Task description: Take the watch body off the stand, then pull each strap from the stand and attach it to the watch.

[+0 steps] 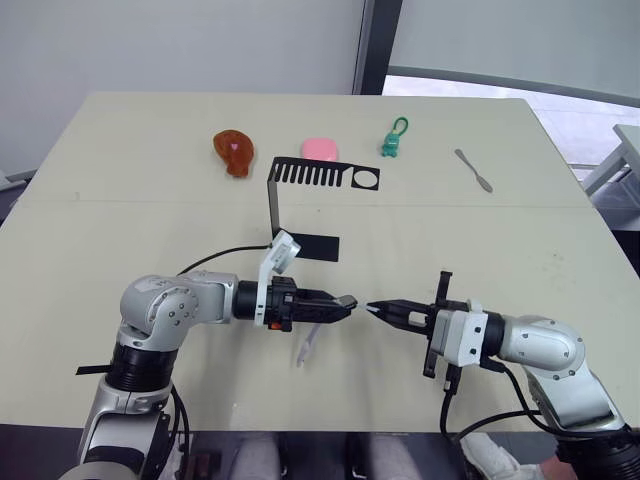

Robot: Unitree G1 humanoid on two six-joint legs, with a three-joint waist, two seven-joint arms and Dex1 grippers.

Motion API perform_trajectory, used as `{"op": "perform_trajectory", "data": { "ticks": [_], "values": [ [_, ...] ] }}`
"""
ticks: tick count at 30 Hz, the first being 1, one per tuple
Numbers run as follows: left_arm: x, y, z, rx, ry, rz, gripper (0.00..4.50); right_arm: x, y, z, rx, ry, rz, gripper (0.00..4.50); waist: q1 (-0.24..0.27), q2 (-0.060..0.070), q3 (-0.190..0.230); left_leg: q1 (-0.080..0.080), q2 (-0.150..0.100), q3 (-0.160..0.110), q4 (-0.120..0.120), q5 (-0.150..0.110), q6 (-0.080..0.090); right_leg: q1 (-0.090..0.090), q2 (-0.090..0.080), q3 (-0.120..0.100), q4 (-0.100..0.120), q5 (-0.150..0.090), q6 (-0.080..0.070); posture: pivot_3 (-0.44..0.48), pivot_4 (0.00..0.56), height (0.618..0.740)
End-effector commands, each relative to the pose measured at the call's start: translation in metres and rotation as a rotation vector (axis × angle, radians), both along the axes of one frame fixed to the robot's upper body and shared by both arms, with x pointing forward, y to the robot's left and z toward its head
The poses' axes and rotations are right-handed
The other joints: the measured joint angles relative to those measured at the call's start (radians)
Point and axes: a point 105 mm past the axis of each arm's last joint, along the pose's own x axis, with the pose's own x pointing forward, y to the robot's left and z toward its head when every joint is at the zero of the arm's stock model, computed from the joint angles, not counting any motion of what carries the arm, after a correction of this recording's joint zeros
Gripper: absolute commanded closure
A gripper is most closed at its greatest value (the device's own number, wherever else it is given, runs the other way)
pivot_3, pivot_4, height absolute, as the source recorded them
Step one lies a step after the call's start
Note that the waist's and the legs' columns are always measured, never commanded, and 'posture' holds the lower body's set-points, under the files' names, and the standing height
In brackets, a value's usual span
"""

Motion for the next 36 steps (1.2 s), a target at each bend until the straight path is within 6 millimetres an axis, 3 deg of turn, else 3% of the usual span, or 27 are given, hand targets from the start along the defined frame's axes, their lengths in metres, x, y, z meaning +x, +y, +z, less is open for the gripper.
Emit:
{"op": "perform_trajectory", "data": {
  "ticks": [1, 36],
  "values": [
    [-0.0056, -0.005, 0.0077, -0.023, -0.032, -0.035, 2.9, -0.0016, 0.0034, 0.0063, 0.025, -0.033, 0.01, 4.5, 0.0, 0.0, 0.0, 0.0, 0.0, 0.0, 0.0, 0.0, 0.0, 0.0, 0.0, 0.0, 0.0, 0.0, 0.0, 0.0, 0.15, 0.74],
    [-0.0084, -0.0133, 0.0064, -0.003, -0.023, -0.039, 2.9, 0.0003, 0.0101, 0.0024, 0.005, -0.054, -0.002, 4.5, 0.0, 0.0, 0.0, 0.0, 0.0, 0.0, 0.0, 0.0, 0.0, 0.0, 0.0, 0.0, 0.0, 0.0, 0.0, 0.0, 0.15, 0.74]
  ]
}}
